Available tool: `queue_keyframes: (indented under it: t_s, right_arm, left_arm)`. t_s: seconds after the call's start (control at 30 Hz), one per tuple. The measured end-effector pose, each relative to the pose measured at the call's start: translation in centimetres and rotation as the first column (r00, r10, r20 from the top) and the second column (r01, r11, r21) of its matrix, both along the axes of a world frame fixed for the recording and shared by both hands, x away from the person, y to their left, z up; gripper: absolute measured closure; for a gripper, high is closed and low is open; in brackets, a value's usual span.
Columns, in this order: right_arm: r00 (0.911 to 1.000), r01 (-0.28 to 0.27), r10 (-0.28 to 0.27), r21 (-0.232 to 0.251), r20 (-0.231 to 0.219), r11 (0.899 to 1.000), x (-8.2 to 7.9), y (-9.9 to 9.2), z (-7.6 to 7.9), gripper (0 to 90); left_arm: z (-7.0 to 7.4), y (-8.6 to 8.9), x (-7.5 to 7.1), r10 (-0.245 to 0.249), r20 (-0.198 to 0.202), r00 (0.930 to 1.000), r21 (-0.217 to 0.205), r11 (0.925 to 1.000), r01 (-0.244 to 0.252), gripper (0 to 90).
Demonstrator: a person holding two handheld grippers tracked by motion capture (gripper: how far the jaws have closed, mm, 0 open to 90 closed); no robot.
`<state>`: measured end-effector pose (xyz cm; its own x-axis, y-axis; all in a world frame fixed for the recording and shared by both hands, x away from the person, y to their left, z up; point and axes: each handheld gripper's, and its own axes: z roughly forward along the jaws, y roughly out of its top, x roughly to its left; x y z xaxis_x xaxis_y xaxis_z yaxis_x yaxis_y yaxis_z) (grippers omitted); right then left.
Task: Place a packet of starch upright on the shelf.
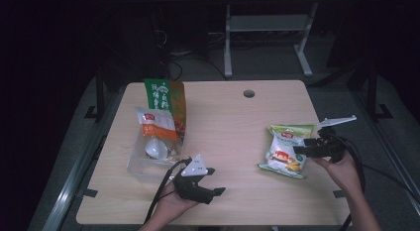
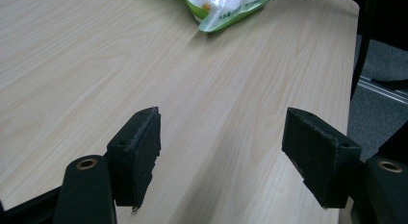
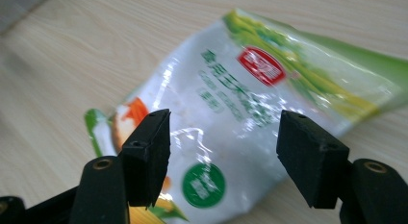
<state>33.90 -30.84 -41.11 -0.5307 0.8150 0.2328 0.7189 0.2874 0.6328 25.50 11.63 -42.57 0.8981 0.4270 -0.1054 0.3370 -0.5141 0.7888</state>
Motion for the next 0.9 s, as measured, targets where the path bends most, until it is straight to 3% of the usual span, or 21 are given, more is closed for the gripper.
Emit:
queue_keyframes:
  t_s: [0.3,0.5,0.57,0.77,0.9]
  right_arm:
    - [0.9981,0.053,-0.054,-0.037,-0.029,0.998,-0.2,-1.9,-1.3,33.9]
    - [0.9963,0.058,-0.060,-0.021,-0.062,0.998,0.5,-2.2,-2.4,33.5]
    - [0.9956,0.063,-0.062,0.007,-0.071,0.998,0.9,-2.3,-2.7,33.9]
    - [0.9916,0.040,-0.024,0.124,-0.127,0.992,1.5,-2.6,-3.4,54.2]
    - [0.9921,0.030,-0.011,0.151,-0.125,0.988,1.3,-2.3,-3.6,72.8]
  left_arm:
    - [-0.1,-0.4,0.2,-0.008,-0.005,1.0000,0.006,0.9999,0.008,29.1]
    - [-0.2,-0.8,0.4,-0.017,-0.008,0.9998,0.016,0.9997,0.017,29.0]
    - [-0.2,-1.0,0.4,-0.021,-0.008,0.9998,0.017,0.9996,0.021,28.9]
    - [-0.4,-1.3,0.5,-0.021,-0.019,0.9996,0.018,0.9996,0.021,28.9]
    - [-0.5,-1.5,0.7,-0.025,-0.021,0.9995,0.023,0.9994,0.026,29.0]
